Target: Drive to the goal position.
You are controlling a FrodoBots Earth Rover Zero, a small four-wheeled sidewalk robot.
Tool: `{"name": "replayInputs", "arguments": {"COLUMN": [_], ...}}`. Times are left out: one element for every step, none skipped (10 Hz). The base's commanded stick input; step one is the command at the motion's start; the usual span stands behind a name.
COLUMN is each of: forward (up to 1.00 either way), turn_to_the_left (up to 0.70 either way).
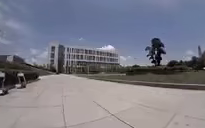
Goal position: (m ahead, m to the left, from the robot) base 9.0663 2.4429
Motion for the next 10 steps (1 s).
{"name": "replayInputs", "arguments": {"forward": [0.5,0.5,0.5,0.5,0.5,0.5,0.49,0.29,0.12,0.0], "turn_to_the_left": [0.5,0.5,0.48,0.06,0.0,0.0,0.0,0.0,0.0,0.0]}}
